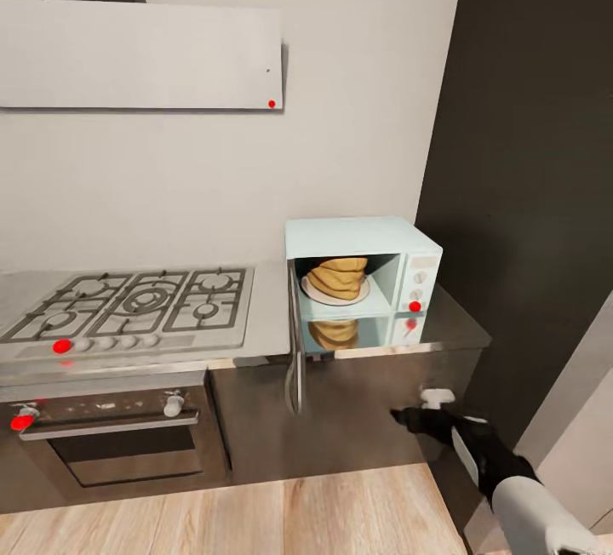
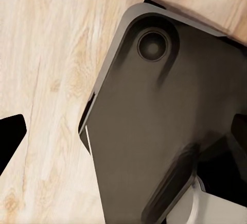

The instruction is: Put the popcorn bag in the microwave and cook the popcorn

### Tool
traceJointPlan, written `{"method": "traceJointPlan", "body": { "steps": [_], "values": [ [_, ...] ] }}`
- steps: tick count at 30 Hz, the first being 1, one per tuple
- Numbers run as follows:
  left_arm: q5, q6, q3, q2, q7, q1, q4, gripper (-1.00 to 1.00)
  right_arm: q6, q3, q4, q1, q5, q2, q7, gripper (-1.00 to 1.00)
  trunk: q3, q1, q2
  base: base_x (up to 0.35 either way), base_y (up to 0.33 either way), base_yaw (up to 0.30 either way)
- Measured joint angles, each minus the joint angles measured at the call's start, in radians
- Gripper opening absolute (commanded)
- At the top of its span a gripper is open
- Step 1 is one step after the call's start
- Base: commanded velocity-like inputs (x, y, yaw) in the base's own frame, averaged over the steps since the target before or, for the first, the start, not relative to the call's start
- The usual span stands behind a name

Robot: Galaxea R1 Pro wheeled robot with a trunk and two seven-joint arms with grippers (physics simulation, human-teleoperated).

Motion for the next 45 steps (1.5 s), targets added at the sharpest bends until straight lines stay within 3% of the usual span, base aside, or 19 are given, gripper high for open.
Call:
{"method": "traceJointPlan", "body": {
  "steps": [3, 7, 9, 10, 12, 22, 38, 45],
  "values": [
    [0.000, 0.000, 0.000, 0.000, 0.000, 0.000, 0.000, 1.00, -0.015, 0.002, 0.167, 0.000, 0.002, -0.012, -0.054, 1.00, 0.000, 0.000, 0.000, 0.000, 0.000, 0.000],
    [0.000, 0.000, 0.000, 0.000, 0.000, 0.000, 0.000, 1.00, -0.152, 0.007, 0.413, 0.000, 0.053, -0.008, -0.190, 1.00, 0.000, 0.000, 0.000, 0.000, 0.000, 0.000],
    [-0.001, 0.000, -0.001, 0.000, 0.000, 0.000, 0.000, 1.00, -0.188, 0.007, 0.466, 0.008, 0.065, -0.002, -0.231, 1.00, 0.000, 0.000, 0.000, 0.000, 0.000, 0.000],
    [-0.001, 0.000, -0.001, 0.000, 0.000, 0.000, 0.000, 1.00, -0.202, 0.007, 0.475, 0.024, 0.067, -0.001, -0.245, 1.00, 0.000, 0.000, 0.000, 0.000, 0.000, 0.000],
    [0.000, 0.000, 0.000, 0.000, 0.000, 0.000, 0.000, 1.00, -0.234, 0.007, 0.487, 0.119, 0.070, 0.001, -0.284, 1.00, 0.000, 0.000, 0.000, 0.000, 0.000, 0.000],
    [0.000, 0.000, 0.002, 0.000, 0.000, 0.000, 0.001, 1.00, -0.245, 0.003, 0.491, 0.346, 0.064, 0.000, -0.322, 1.00, 0.000, 0.000, 0.000, 0.000, 0.000, 0.000],
    [0.013, 0.000, 0.007, 0.000, 0.000, 0.000, 0.003, 1.00, -0.240, 0.003, 0.492, 0.365, 0.066, -0.001, -0.320, 1.00, 0.000, 0.000, 0.000, 0.000, -0.141, 0.005],
    [0.013, 0.000, 0.007, 0.000, 0.000, 0.000, 0.003, 1.00, -0.245, 0.005, 0.491, 0.365, 0.068, -0.008, -0.320, 1.00, 0.000, 0.000, 0.000, 0.000, -0.023, 0.222]
  ]
}}
